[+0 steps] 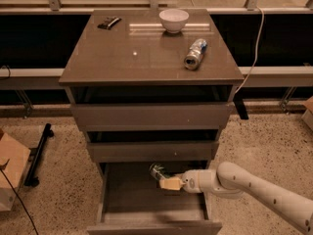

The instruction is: Place green can into bottom drawer

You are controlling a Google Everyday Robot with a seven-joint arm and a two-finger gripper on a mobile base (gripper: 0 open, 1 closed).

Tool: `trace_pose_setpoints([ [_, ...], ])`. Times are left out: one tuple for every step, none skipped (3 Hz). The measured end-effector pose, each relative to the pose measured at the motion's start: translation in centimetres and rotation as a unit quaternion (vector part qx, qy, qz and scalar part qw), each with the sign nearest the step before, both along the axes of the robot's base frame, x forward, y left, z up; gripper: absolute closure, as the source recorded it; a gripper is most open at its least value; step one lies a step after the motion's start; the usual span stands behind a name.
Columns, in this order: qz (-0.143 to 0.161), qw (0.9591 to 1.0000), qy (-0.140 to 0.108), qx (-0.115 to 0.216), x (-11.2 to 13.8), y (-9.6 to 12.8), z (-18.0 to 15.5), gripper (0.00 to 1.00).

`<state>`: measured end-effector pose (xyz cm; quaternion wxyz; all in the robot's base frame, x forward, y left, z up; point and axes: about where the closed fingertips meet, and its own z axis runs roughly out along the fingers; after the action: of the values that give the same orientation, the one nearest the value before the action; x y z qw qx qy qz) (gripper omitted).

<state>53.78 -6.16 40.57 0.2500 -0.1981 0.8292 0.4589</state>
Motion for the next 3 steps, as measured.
trace_pose_setpoints([
  [-0.002,1.0000,0.001,0.002,0.1,0.0,-0.2,1.00],
  [0.002,1.0000,0.006,-0.002,0.1,0.3,-0.5,1.00],
  [0.003,0.9996,0.021,-0.018,-0.1,0.9,-2.7,1.00],
])
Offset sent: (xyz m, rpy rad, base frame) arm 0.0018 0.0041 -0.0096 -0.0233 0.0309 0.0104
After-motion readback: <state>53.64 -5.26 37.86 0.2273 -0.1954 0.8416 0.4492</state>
